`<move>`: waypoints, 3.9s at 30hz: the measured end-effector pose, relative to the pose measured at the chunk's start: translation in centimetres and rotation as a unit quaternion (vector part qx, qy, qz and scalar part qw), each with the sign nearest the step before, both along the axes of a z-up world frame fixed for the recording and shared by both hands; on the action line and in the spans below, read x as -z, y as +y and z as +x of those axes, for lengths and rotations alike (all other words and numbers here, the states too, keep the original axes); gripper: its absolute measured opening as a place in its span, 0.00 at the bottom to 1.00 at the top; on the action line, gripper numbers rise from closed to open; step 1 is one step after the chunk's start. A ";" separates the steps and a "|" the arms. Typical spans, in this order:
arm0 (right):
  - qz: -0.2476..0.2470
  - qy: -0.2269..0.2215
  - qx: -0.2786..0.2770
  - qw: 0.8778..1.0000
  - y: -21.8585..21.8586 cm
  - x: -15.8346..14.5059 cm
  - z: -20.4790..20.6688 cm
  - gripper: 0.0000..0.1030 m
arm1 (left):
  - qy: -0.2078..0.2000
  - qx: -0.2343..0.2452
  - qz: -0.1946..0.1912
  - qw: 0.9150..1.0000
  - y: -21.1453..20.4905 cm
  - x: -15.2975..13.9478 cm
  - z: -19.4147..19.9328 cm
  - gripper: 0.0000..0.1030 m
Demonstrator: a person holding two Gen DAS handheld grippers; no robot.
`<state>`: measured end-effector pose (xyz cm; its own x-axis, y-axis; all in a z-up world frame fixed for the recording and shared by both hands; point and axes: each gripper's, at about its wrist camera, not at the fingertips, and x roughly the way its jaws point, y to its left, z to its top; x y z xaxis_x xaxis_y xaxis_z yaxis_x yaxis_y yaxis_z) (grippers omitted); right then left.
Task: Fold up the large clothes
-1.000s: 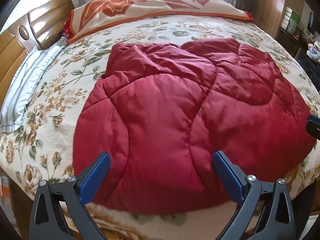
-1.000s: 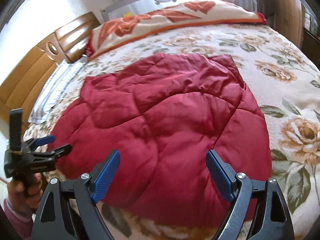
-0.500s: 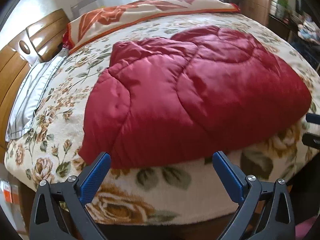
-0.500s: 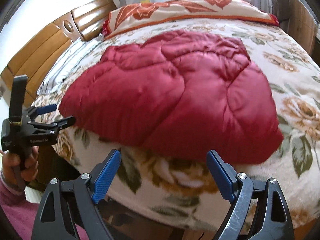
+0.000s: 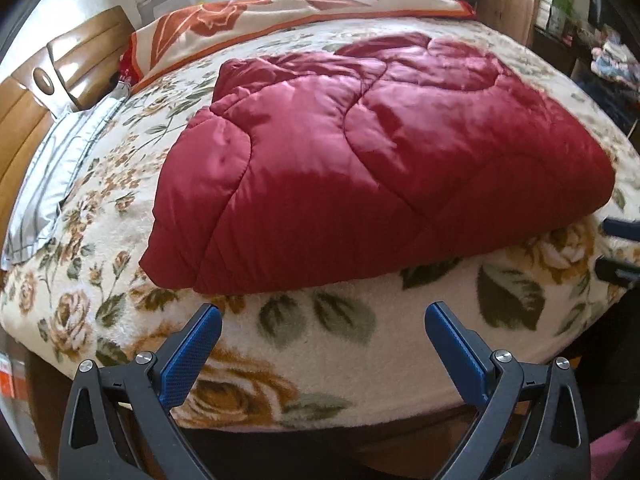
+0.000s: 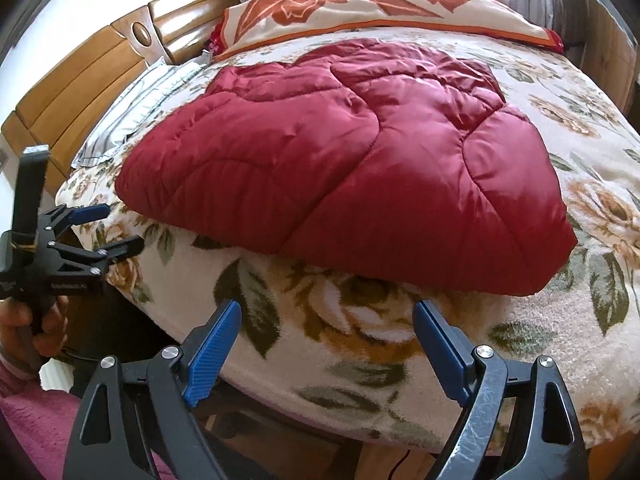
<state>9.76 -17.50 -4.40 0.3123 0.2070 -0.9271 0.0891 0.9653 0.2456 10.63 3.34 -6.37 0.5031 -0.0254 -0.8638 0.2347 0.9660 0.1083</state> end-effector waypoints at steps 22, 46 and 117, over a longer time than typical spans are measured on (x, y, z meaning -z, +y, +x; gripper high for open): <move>-0.018 -0.046 -0.078 0.996 1.4 -8.9 0.4 1.00 | -0.075 0.063 0.088 0.991 -2.1 -7.9 -3.4 0.99; -0.009 -0.015 -0.053 0.998 0.4 -3.7 5.0 1.00 | -0.054 0.037 0.045 0.997 -3.9 -5.6 2.1 0.99; -0.019 -0.033 -0.054 0.998 -0.7 -3.9 8.4 1.00 | -0.077 0.018 0.043 0.996 -4.4 -6.1 3.4 0.99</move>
<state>18.15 -18.22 -0.46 0.3504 0.2081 -0.9132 -0.0305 0.9770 0.2109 14.00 -1.03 -0.25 0.6295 0.0252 -0.7766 0.2430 0.9429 0.2276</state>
